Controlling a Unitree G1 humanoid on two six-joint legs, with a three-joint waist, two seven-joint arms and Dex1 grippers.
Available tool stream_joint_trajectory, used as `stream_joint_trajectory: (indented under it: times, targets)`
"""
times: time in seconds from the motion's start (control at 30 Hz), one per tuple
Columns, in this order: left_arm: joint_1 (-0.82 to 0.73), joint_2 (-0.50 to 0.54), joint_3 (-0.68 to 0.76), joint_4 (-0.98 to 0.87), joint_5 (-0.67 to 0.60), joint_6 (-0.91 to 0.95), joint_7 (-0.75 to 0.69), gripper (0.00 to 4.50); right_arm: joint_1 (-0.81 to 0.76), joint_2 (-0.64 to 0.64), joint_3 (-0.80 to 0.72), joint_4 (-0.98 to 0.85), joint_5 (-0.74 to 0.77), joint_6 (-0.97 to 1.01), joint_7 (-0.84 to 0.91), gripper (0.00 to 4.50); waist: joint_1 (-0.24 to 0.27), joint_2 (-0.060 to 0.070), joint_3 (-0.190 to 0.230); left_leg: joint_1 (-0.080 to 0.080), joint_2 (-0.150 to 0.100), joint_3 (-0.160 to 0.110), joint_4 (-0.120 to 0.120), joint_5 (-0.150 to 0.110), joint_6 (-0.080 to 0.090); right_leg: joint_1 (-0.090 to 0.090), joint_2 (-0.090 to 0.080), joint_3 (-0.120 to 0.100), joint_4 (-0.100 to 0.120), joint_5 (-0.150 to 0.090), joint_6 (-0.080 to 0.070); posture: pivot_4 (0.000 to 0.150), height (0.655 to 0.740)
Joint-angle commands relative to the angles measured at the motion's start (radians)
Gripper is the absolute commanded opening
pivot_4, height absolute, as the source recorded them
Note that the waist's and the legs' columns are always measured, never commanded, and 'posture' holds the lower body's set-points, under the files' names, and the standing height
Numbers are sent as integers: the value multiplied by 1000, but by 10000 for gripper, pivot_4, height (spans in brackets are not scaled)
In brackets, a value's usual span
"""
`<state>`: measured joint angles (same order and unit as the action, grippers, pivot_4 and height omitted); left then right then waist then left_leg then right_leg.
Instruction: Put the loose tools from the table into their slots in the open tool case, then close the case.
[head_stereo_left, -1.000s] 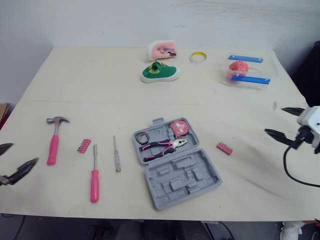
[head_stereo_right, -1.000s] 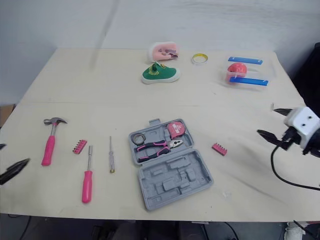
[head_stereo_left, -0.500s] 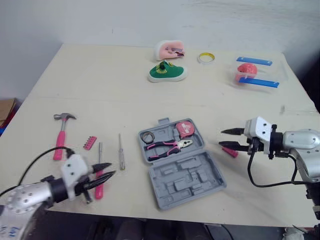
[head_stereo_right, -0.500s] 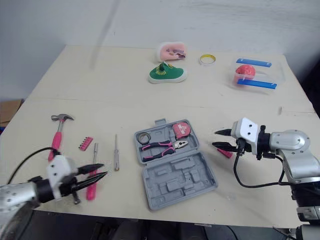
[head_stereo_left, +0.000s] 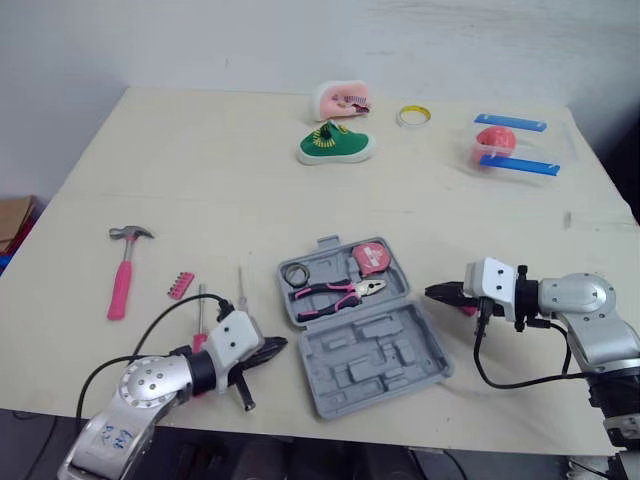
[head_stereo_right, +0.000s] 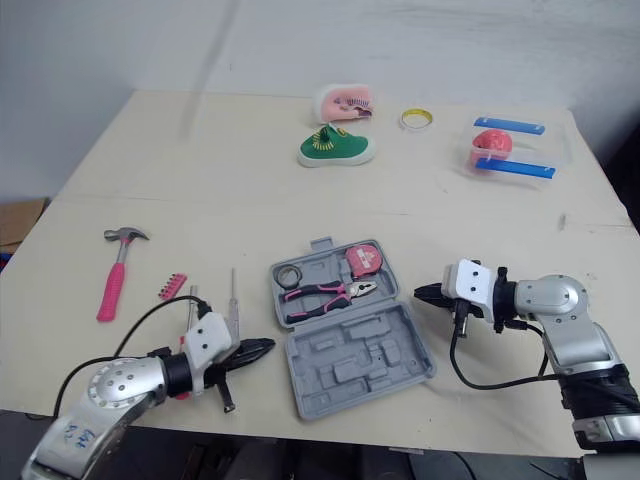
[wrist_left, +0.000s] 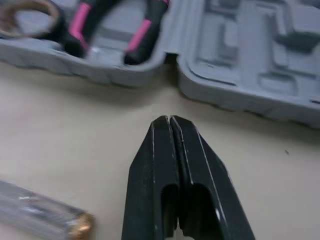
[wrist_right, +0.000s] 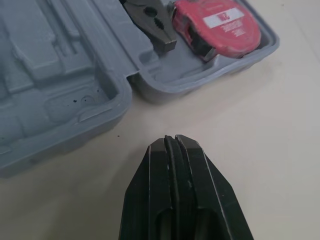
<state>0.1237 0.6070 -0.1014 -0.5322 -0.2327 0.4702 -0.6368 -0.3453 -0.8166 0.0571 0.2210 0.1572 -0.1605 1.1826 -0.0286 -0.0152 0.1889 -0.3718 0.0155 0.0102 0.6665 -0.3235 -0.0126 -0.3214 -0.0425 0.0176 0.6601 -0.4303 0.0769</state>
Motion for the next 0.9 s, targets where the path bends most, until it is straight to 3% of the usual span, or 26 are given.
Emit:
stream_joint_trajectory:
  times: [0.03, 0.3, 0.6, 0.9]
  targets:
    - [-66, -30, -35, 10, 14, 28, 24, 0, 9, 17, 7, -28, -3, -11, -8, 789, 2, 0, 0, 0, 0, 0, 0, 0, 0, 0, 0, 0, 0, 0, 0, 1500, 7400]
    - [-113, -35, -91, 46, 38, 48, 10, 0, 18, 36, 17, -41, -22, -10, -33, 789, 1, 0, 0, 0, 0, 0, 0, 0, 0, 0, 0, 0, -1, 0, 0, 1500, 7400]
    - [-243, -80, -111, 137, 67, 49, 28, 0, 56, 35, 11, -88, -7, 2, -39, 789, 5, 0, 0, 0, 0, 0, 1, 0, 0, 1, 0, 0, -1, 0, 0, 1500, 7400]
    - [-397, -59, -111, 269, 107, 40, -18, 0, 134, 23, -8, -201, -1, 46, -58, 789, 2, 0, 0, 0, 0, 0, 0, 0, 0, 0, 0, 0, 0, 0, 0, 1500, 7400]
